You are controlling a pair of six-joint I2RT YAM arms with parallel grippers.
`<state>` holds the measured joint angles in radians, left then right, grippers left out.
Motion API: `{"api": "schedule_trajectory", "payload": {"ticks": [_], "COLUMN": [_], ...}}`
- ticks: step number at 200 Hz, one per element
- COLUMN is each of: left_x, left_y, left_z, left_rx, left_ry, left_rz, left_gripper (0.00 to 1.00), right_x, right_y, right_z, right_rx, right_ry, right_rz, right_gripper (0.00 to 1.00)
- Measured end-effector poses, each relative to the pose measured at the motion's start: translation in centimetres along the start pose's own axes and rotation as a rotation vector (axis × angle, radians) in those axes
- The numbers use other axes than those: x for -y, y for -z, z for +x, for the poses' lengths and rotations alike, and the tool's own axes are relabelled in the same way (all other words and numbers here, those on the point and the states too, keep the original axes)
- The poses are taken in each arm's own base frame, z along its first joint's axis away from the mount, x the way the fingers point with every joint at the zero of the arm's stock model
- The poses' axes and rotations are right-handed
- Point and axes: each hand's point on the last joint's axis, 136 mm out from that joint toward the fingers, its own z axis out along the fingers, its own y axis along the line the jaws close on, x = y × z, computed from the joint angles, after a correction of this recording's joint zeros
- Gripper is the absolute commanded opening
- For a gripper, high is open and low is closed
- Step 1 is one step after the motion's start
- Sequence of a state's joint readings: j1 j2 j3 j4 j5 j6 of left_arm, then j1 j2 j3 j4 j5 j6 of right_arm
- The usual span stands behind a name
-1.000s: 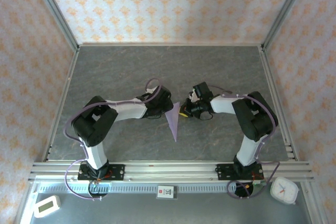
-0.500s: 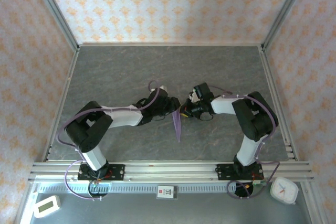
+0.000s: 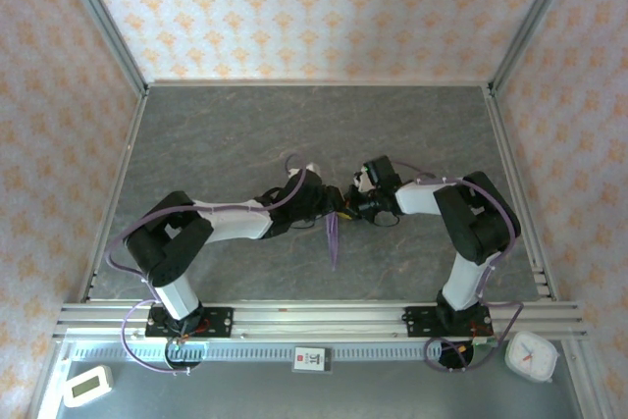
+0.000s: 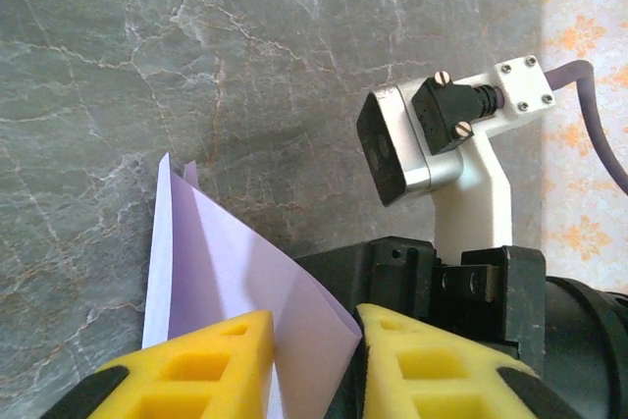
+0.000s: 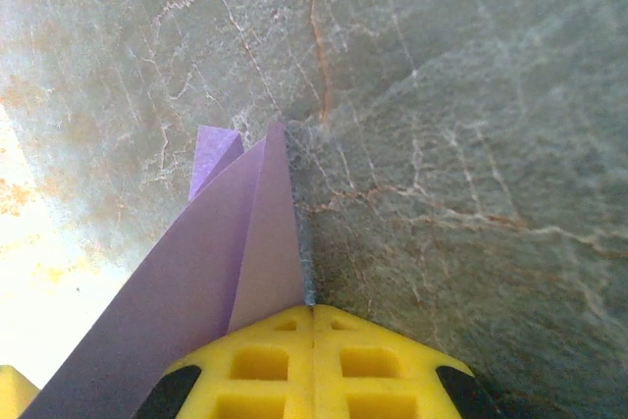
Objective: Fold a paper plane with a square sheet of paper (pick it up from the middle)
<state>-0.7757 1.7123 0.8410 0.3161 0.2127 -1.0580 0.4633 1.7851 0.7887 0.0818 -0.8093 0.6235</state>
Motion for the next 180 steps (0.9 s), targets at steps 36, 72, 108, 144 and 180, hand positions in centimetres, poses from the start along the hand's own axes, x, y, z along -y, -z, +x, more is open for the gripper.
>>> {"api": "schedule_trajectory", "payload": {"ticks": [36,72,108,144,180], "left_x": [-0.5,-1.9,-2.8,-3.0,-1.8], "left_y": [0.0,0.1,0.2,-0.5,-0.1], "left_z": [-0.2,0.6,0.8,0.8,-0.9], "left_rx": [0.019,-0.002,-0.003,-0.01,0.028], "left_ry": [-0.007,-0.022,-0.027,-0.046,-0.105], "left_rz": [-0.054,-0.12,-0.161,-0.191,-0.24], "left_gripper": [0.26,0.16,0.17,0.0,0.0], "right_x": [0.0,0.0,0.0,0.0,0.3], "right_y": [0.0,0.0,0.0,0.0,0.7], "right_z": [0.0,0.0,0.0,0.0,-0.2], "right_rx": [0.002,0.001,0.002,0.0,0.005], "right_ry": [0.003,0.003,0.004,0.01,0.009], "right_rz": [-0.002,-0.003,-0.005,-0.004,0.029], "right_gripper": [0.0,0.0,0.0,0.0,0.01]}}
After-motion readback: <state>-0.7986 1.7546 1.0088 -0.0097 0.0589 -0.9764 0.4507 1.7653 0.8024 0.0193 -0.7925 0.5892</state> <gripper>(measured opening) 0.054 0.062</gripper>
